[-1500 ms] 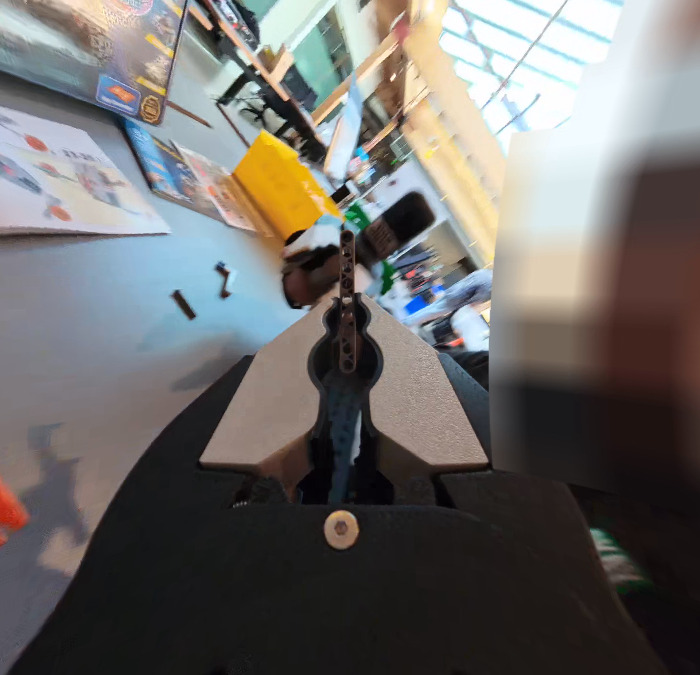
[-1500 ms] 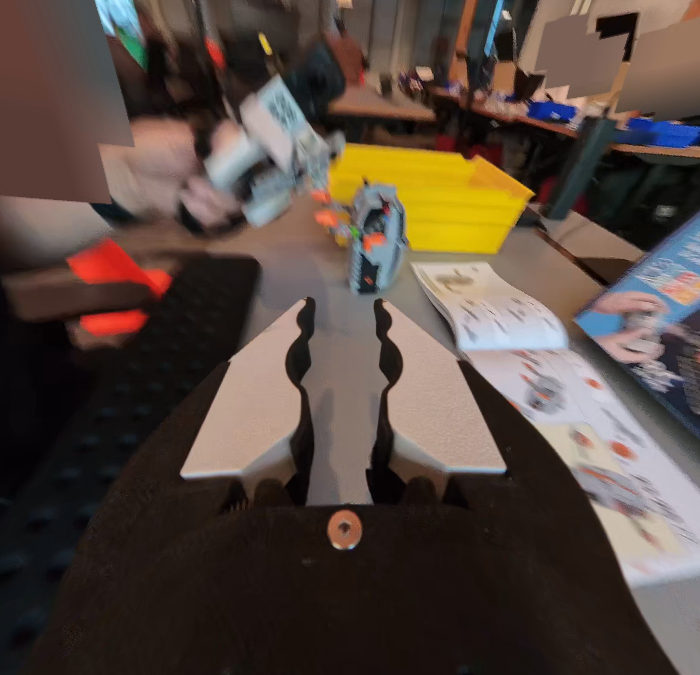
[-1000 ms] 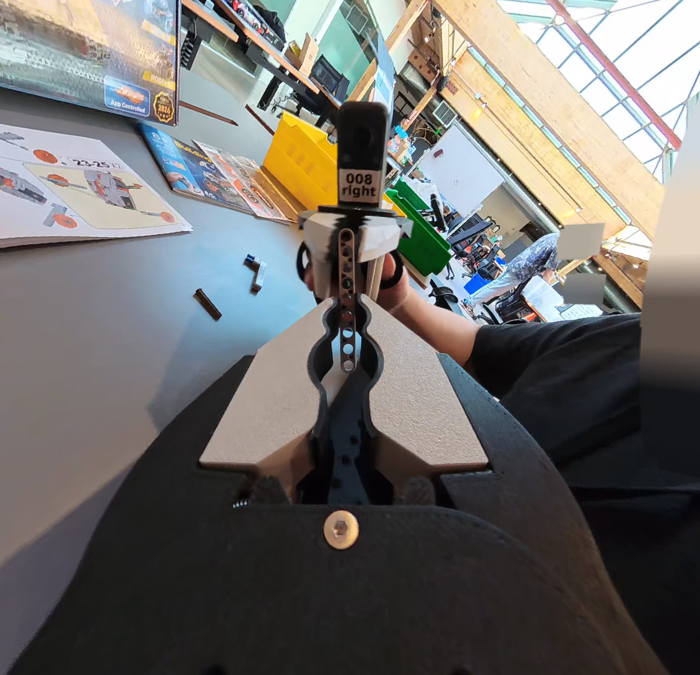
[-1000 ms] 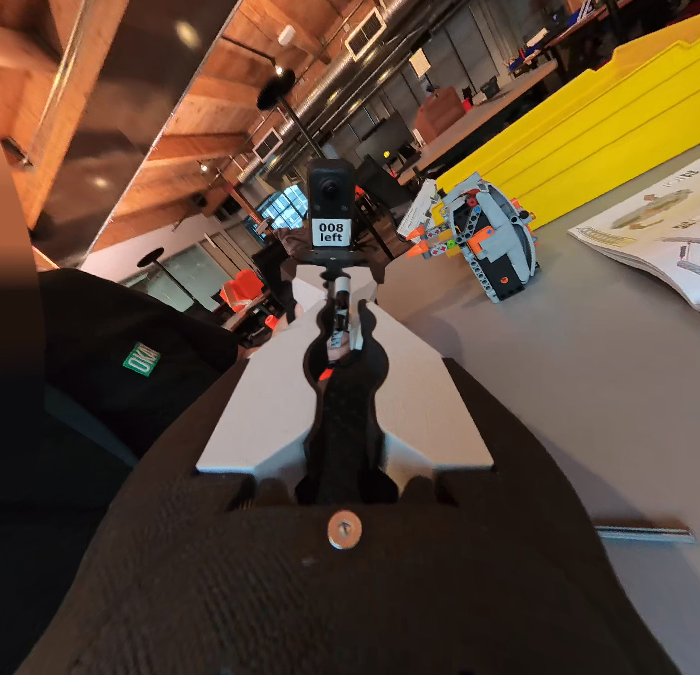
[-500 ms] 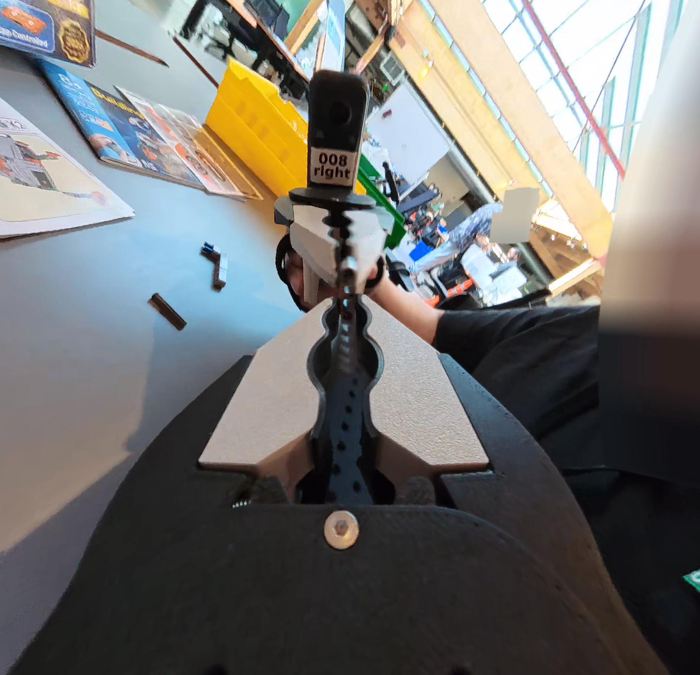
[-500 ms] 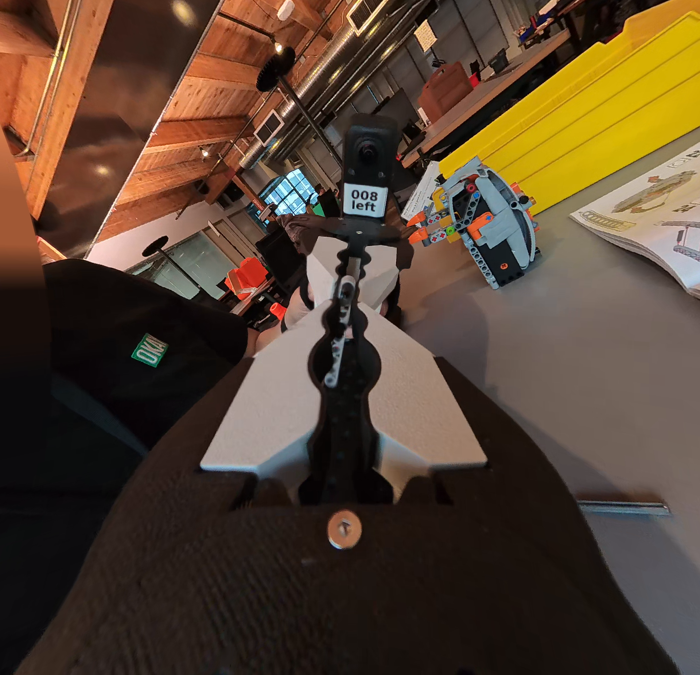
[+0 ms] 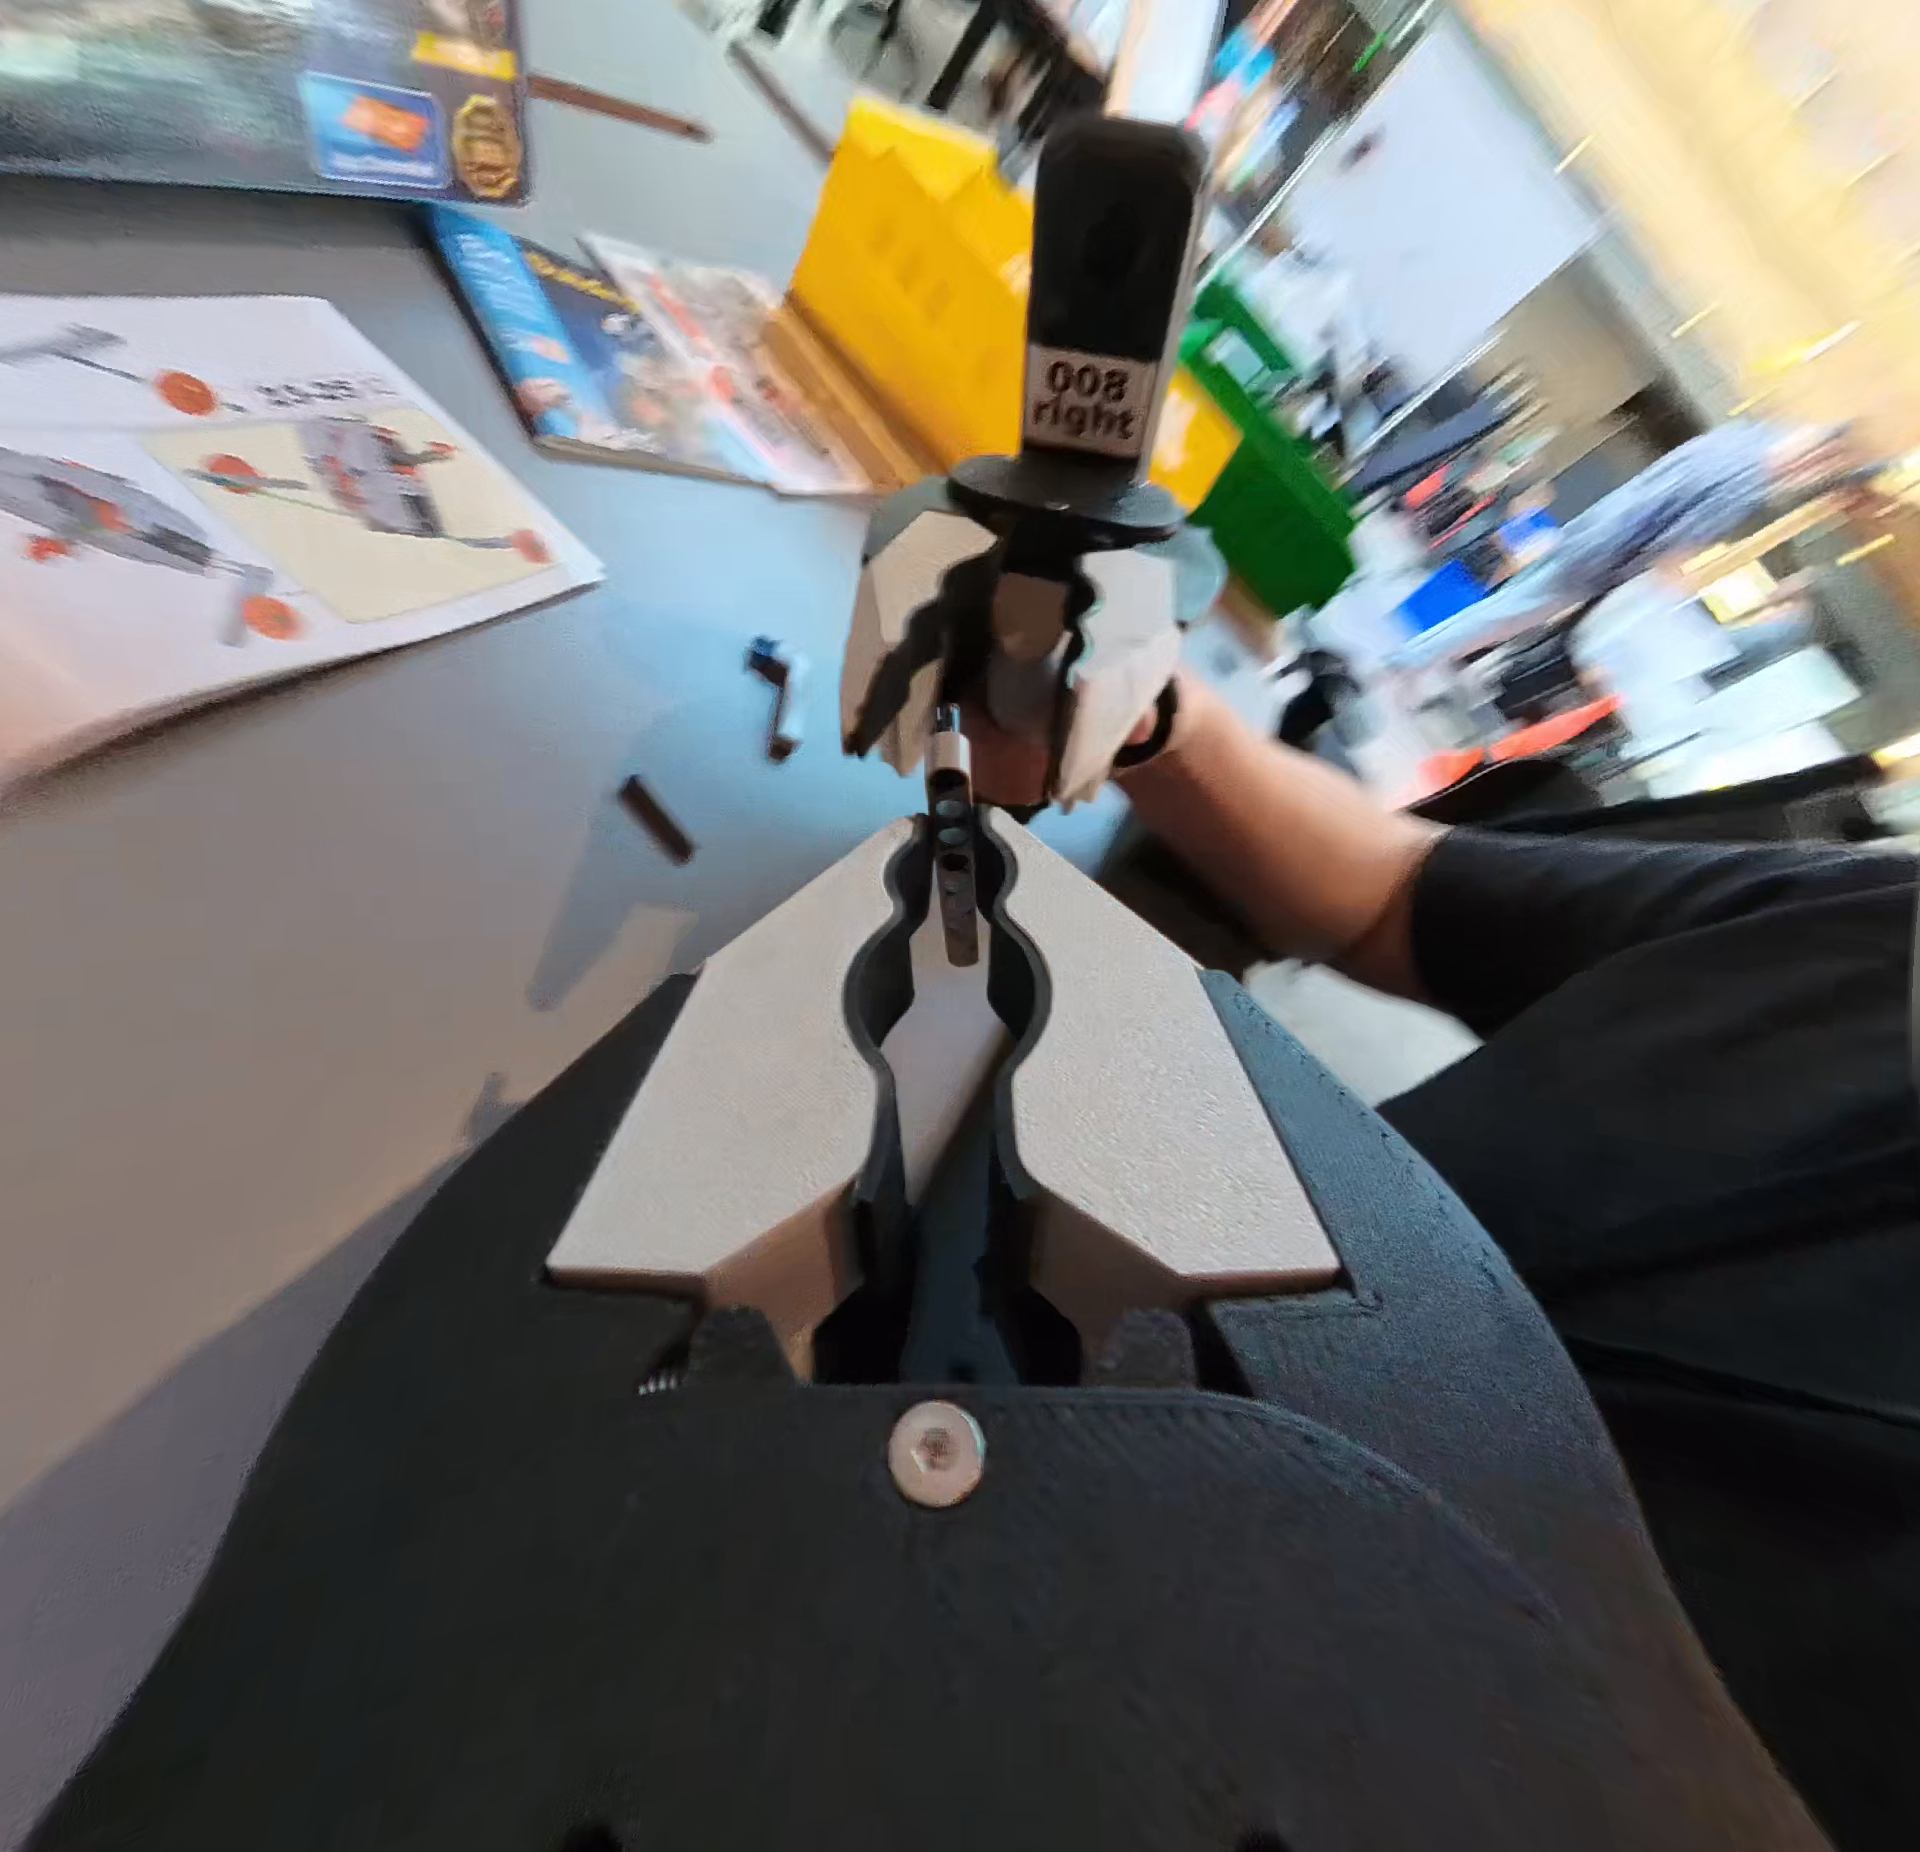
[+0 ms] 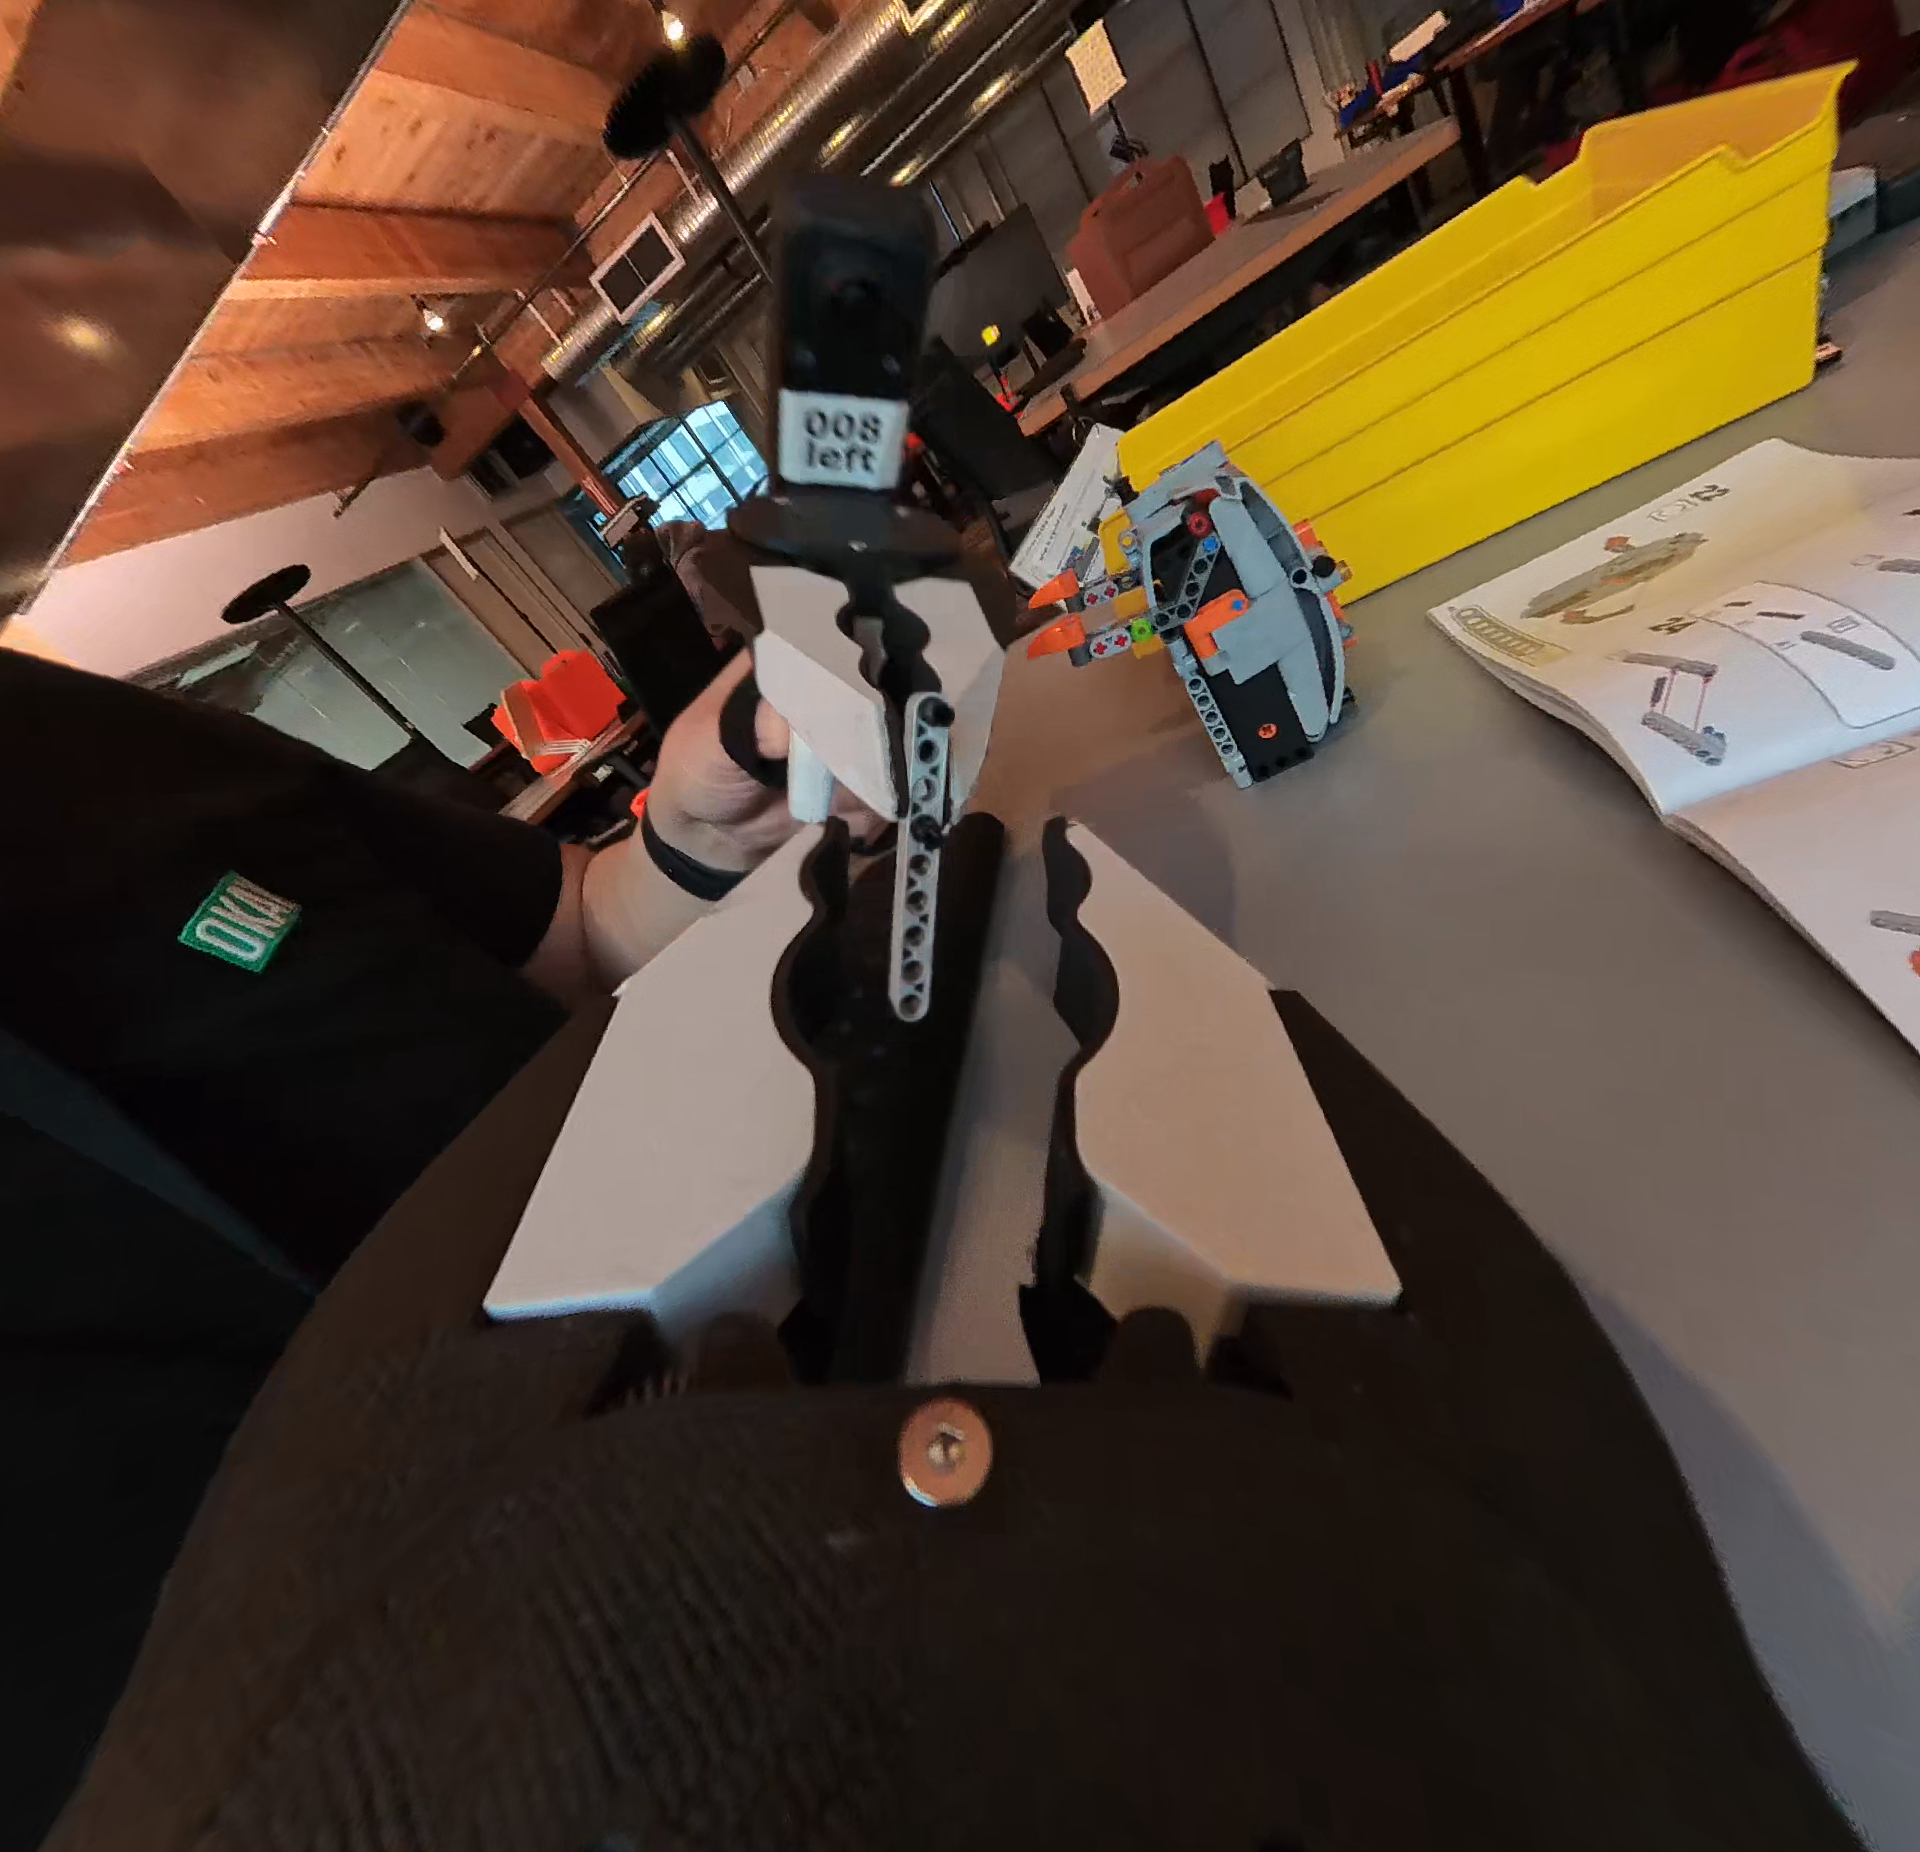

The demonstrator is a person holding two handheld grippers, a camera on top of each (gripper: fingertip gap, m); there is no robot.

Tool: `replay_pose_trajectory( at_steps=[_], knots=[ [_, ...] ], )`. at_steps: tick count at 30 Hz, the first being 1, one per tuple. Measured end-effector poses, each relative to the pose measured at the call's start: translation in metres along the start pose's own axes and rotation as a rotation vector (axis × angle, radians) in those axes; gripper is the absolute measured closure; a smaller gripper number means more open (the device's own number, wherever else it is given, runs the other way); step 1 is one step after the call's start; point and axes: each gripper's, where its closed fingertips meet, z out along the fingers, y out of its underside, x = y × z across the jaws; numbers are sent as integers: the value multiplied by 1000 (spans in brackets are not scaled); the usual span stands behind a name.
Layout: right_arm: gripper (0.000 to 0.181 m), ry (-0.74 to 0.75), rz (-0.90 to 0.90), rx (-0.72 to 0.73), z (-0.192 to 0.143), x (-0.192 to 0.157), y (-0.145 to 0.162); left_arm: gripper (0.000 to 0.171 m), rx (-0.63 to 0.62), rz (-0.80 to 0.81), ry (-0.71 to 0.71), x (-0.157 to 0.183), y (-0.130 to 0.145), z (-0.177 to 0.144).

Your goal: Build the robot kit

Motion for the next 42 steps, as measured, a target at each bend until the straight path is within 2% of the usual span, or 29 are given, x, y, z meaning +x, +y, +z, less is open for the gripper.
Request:
replay_pose_trajectory(
  at_steps=[3,7,10,14,17,21,26,31,36,39,42],
  knots=[
    [146,25,3,9,5,7,4,166,-221,248,-272,-12,-6,-2],
    [146,200,-97,-17,-10,38,5,166,-508,663,-671,-34,-40,-22],
    [146,247,-94,13,-21,49,-2,166,-660,817,-811,-35,-55,-27],
    [146,274,-116,62,-32,47,-12,166,-697,964,-924,-30,-66,-29],
    [144,303,-206,61,-34,42,-14,166,-667,1004,-928,-22,-61,-26],
    [137,254,-385,36,-17,11,-9,166,-603,916,-842,-14,-45,-19],
    [135,253,-546,50,4,-16,-4,166,-504,917,-881,-10,-47,-19],
    [131,294,-549,54,6,-9,-2,166,-408,870,-832,2,-50,-9],
    [127,336,-588,113,2,-9,-12,166,-382,867,-791,8,-48,-1],
    [130,248,-499,209,3,-23,-19,166,-394,856,-740,11,-41,8],
    [130,245,-524,177,6,-23,-13,166,-416,866,-728,10,-37,14]
  ],
)
